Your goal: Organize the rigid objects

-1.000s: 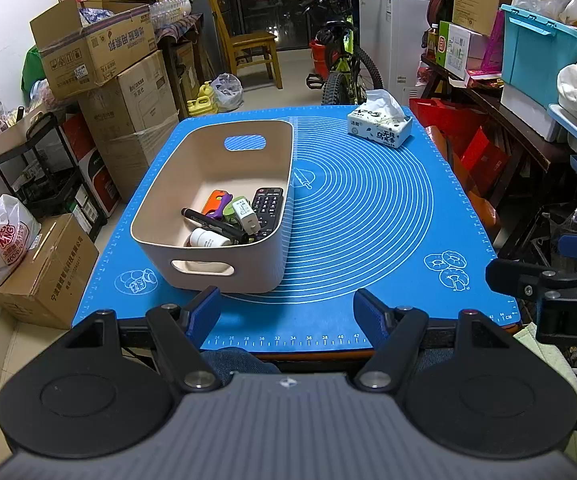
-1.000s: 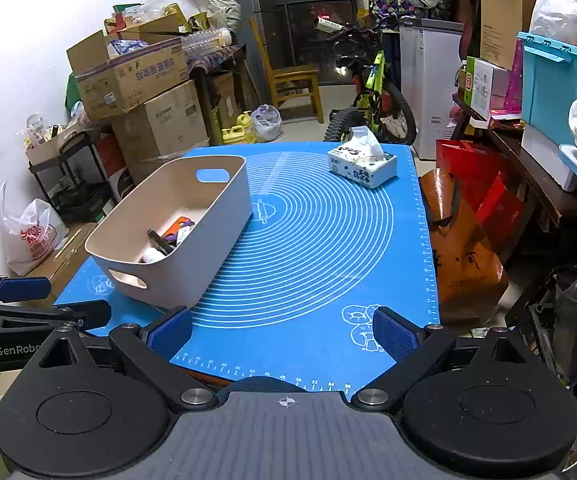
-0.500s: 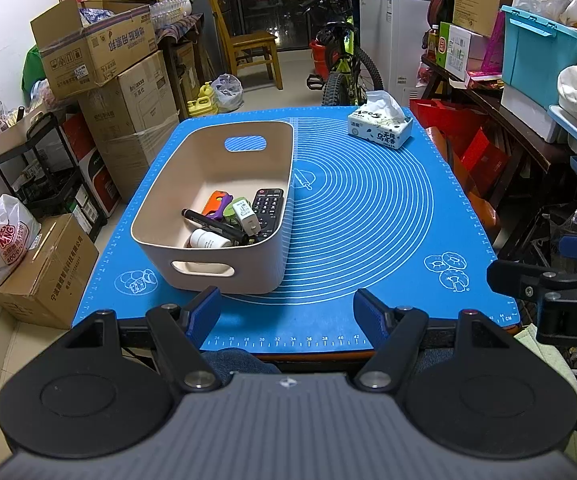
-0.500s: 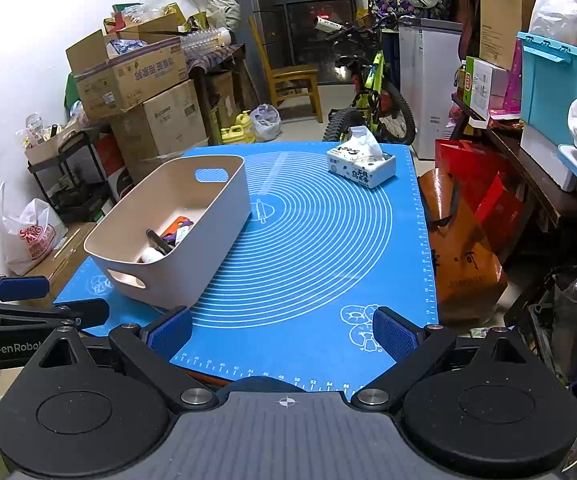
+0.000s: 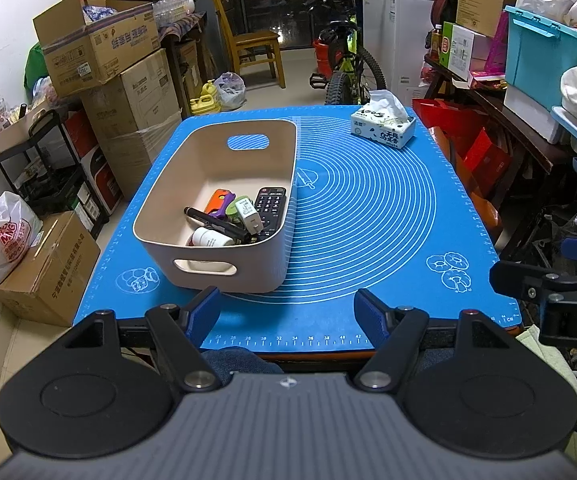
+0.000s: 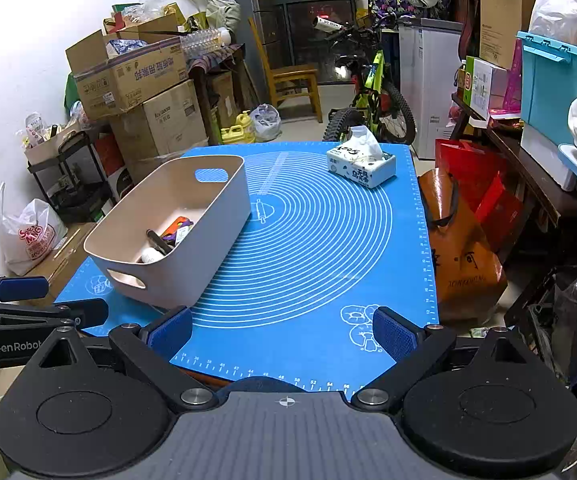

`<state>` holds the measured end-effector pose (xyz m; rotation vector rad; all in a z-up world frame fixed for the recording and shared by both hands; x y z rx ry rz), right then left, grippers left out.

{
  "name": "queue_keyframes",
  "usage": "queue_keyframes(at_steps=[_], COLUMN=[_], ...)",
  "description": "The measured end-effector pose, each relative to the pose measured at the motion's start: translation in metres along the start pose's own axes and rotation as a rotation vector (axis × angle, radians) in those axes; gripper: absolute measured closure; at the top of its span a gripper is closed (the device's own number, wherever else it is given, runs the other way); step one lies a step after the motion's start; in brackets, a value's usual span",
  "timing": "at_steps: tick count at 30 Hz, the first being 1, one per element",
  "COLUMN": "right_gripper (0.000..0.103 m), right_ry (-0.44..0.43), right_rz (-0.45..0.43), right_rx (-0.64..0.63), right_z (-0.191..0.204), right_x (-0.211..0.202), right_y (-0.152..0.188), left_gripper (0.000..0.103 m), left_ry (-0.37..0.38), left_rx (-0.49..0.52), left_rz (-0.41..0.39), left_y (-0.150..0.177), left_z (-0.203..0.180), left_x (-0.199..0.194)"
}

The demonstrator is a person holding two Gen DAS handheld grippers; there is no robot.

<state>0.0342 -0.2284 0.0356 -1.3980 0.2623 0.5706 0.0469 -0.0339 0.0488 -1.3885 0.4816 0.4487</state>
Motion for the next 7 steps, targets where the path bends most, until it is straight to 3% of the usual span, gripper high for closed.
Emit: queue_keyframes(at_steps=[7], right_gripper=[0.006], right_ry=[0.001], right_rz=[0.002], right_rx=[0.005], right_z=[-0.0023], right_x=[-0.0001], right_y=[0.0012], left_gripper=[0.026], left_ry=[0.001], left_rx=[0.0], left_rz=[0.003], left_y=[-0.0001], left_z=[0.0001], left_x=[0.0001])
Point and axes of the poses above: each gripper's, at about its wrist camera, not at the fingertips, and x roughly the way its jaws point, z to its left, y to its underside, the point moved 5 cm from there along x, roughly the way its jaws point, and after that the axes turned 10 degrees about -z, right-handed, at the moved point
